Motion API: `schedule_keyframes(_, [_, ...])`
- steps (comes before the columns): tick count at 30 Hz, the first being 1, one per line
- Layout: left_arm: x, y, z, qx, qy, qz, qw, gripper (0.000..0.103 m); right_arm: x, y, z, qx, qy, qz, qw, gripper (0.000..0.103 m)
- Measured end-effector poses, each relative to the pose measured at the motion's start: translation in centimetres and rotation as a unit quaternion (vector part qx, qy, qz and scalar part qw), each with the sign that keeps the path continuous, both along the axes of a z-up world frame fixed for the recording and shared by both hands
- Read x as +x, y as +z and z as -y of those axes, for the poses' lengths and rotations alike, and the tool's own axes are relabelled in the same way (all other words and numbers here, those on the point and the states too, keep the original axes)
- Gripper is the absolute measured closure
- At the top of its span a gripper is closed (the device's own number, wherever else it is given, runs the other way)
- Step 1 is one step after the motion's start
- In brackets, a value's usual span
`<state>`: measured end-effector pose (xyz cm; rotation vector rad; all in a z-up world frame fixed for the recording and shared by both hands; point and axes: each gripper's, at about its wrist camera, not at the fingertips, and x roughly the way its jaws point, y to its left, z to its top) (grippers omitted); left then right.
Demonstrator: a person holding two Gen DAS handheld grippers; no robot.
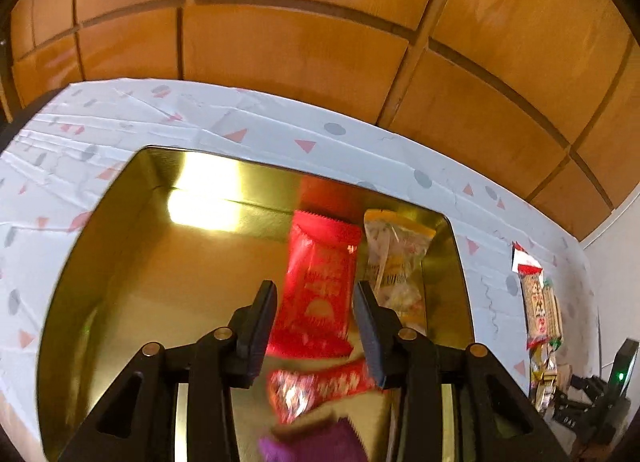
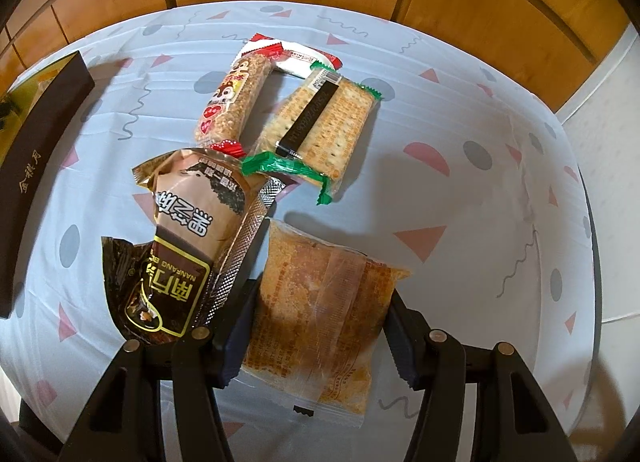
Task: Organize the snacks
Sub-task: 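Carry the red packet into the gold tin and release it with the left gripper, then carry the pastry bag into the gold tin and release it with the right gripper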
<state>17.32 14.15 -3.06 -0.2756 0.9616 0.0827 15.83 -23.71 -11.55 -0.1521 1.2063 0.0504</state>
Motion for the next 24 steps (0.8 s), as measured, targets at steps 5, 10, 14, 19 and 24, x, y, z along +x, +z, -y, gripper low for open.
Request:
schedule_keyframes(5, [-3.3,1.2,0.6,0.021,0.006,0.012,0.9997,0.063,0.0,0.1,-0.2,-0.006,0.005,0.003,1.000,0.043])
schedule_keyframes(10, [-5.9,1.6,1.4,0.035,0.000,0.021,0.9992,0.063,-0.1,0.2,-0.3,-0.012,0.008,0.008,1.000,0.043])
schedule_keyframes(14, [-7.5,1.8,1.9,0.051,-0.006,0.025,0.9984,0.063,-0.4,0.3,-0.5,-0.016,0.009,0.012,1.000,0.043])
schedule_keyframes(19, [-9.4,1.8,2.1,0.053,-0.008,0.030,0.9981,0.063,-0.9,0.6,-0.7,-0.018,0.010,0.015,1.000,0.043])
schedule_keyframes(24, [-10.4,1.5,1.6,0.063,-0.003,0.029,0.9976,0.063,-1.9,1.2,-0.2,0.000,-0.006,0.009,1.000,0.043])
